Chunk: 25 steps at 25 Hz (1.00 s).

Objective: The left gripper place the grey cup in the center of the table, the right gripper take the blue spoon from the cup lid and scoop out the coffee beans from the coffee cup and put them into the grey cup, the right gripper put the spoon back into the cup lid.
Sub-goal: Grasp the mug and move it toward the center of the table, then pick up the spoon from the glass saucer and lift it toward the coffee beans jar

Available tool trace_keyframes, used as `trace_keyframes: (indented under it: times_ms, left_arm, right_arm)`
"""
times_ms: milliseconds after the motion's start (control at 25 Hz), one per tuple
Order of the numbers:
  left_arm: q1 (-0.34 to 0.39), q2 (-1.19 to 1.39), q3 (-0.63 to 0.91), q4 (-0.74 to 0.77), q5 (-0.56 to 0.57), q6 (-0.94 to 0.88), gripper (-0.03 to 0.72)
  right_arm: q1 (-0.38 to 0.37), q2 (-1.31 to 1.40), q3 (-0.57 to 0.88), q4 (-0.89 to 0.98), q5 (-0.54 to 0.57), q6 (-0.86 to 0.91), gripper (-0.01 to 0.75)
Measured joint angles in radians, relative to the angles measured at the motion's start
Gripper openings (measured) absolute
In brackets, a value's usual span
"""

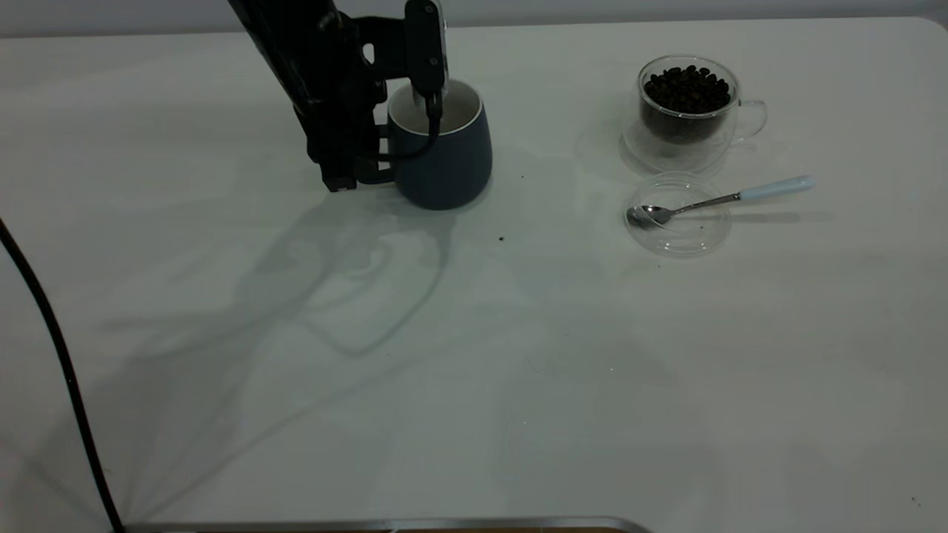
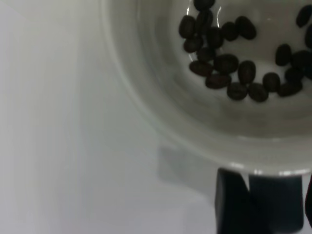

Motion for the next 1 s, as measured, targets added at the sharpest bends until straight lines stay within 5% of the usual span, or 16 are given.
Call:
trace_keyframes:
  times_ms: [600, 840, 1000]
  left_arm:
    - [0.007, -0.283, 0.000, -0.003, 0.108, -0.071, 0.408]
    - [0.007, -0.608, 0.001, -0.003, 0.272, -0.250, 0.408]
    - [0.017, -0.823, 0.001, 0.018, 0.491, -0.462, 0.408]
  right_arm:
    - [0.000, 0.000, 0.000, 0.000, 0.000, 0.000, 0.555]
    - [0.000, 0.000, 0.000, 0.000, 0.000, 0.000, 0.555]
    - [0.000, 0.000, 0.000, 0.000, 0.000, 0.000, 0.555]
